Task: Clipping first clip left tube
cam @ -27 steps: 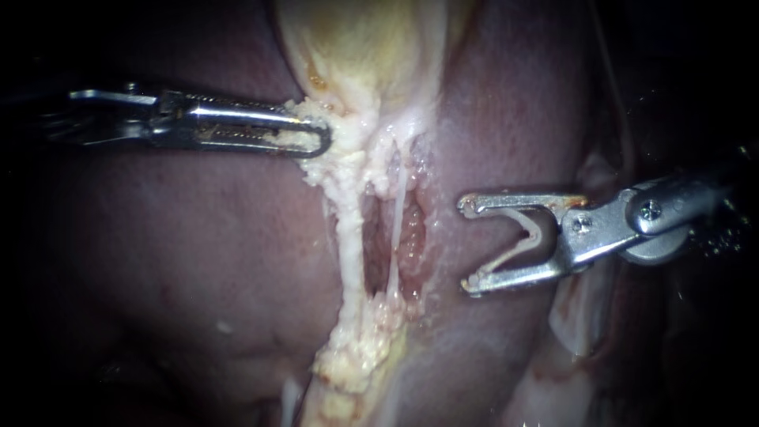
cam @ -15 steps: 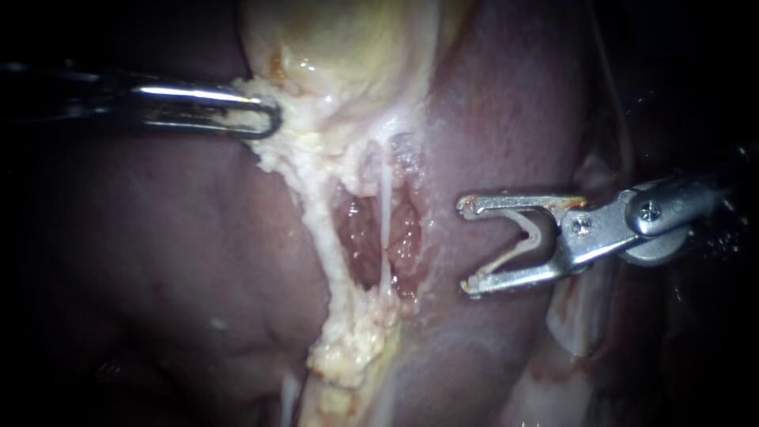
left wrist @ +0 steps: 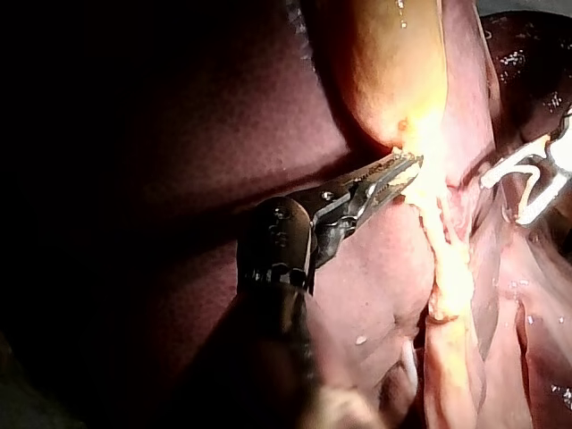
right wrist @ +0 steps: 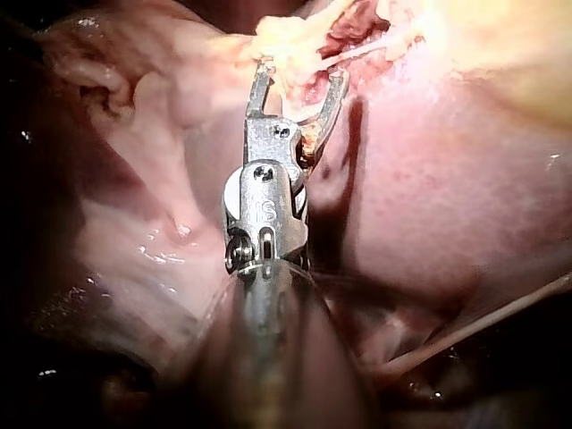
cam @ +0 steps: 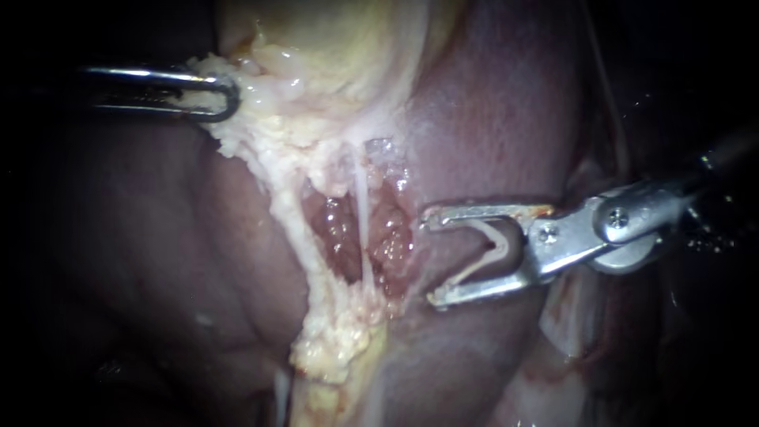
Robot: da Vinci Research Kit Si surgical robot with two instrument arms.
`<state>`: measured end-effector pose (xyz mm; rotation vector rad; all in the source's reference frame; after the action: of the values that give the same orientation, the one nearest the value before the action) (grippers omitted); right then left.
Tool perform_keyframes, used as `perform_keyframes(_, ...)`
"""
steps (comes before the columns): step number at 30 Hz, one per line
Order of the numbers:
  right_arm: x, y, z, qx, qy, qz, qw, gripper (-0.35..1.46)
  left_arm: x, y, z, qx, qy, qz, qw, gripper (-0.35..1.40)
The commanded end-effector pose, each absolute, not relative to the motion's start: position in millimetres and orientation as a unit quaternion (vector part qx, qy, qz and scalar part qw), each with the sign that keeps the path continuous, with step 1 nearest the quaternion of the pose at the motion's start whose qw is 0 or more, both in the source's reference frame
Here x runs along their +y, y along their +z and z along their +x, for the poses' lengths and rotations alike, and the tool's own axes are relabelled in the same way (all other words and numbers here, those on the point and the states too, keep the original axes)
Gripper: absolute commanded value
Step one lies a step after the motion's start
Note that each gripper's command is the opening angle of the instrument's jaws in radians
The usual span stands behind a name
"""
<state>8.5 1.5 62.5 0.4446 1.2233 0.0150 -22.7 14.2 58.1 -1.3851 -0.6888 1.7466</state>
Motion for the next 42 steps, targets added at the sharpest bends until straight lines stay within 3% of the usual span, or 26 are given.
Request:
perform_keyframes(1,1.2,62.9,9.1,0.565,0.021,0.214,0.797,0.49,14.2,58.2,-22.8,-0.272,0.689,-0.546,0.393,-0.35)
perform_keyframes(11,0.0,65.6,13.9,0.561,0.022,0.234,0.793,0.49,14.1,58.2,-23.4,-0.271,0.689,-0.546,0.393,-0.35)
perform_keyframes(30,-0.6,67.2,18.9,0.596,0.022,0.264,0.758,0.48,14.1,58.2,-23.9,-0.272,0.688,-0.546,0.393,-0.35)
perform_keyframes(42,-2.5,68.0,21.8,0.609,0.006,0.317,0.727,0.46,14.2,58.4,-24.5,-0.271,0.688,-0.546,0.393,-0.35)
